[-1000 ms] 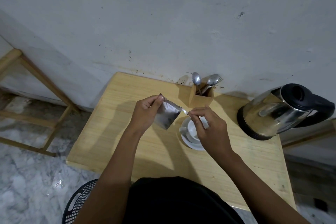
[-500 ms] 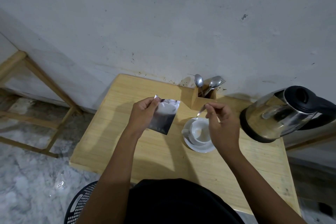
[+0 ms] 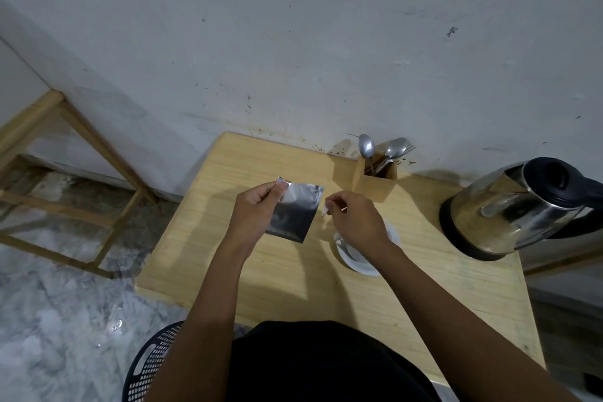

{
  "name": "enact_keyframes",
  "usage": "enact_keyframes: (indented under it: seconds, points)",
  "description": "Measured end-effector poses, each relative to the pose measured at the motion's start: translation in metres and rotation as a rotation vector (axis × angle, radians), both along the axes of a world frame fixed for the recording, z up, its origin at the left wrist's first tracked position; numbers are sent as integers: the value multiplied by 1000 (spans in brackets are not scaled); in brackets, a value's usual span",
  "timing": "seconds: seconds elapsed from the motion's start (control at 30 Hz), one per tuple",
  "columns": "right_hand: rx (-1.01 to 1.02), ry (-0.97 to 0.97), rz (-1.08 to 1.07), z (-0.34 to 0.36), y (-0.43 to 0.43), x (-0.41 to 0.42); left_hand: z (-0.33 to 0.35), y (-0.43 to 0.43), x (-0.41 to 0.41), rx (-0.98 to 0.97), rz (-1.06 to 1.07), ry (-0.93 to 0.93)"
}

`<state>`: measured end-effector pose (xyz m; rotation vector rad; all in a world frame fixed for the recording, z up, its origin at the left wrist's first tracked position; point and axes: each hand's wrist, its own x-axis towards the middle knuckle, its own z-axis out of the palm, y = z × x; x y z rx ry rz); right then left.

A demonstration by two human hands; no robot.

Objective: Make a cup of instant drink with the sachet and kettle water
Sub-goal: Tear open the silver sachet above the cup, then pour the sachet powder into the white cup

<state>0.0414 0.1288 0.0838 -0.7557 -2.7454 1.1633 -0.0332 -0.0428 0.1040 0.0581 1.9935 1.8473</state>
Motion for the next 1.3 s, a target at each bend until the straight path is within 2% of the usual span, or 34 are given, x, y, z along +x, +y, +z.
enact_keyframes:
  seconds: [0.13, 0.23, 0.3, 0.37, 0.43, 0.53, 0.63, 0.73, 0.83, 0.93, 1.03, 1.17, 1.3]
  points:
    - [63, -185, 232, -8, -3, -15, -3, -4, 0, 33, 32, -16]
    - [-17, -153, 224, -8, -3, -17, -2, -6, 2, 47, 58, -27]
    - [-167, -15, 74, 0, -5, -12, -1, -5, 3, 44, 83, -25]
    - [-457, 110, -49, 13, -9, -3, -2, -5, 4, 41, 97, -22]
    - [-666, 123, -24, 23, -12, 9, -1, -2, 5, 63, 99, -36]
    - [-521, 98, 111, 19, -13, 27, 0, 10, 11, 93, 73, -59]
    - [-382, 131, 48, 14, -9, 39, 1, 23, 20, 83, -16, -80]
    - [-390, 235, -70, 22, 0, 52, 1, 34, 25, 74, -183, -68]
    - [-383, 290, -132, 25, 10, 69, 0, 45, 27, -16, -293, -7]
    - [-488, 312, -220, 20, 19, 89, 0, 62, 32, -17, -372, 8]
    - [-552, 276, -227, 12, 24, 107, 2, 82, 42, 17, -393, -23]
    - [-530, 307, -342, 5, 28, 132, -6, 98, 56, -21, -427, -60]
    - [-417, 284, -403, -4, 38, 156, -36, 97, 56, -217, -358, 131]
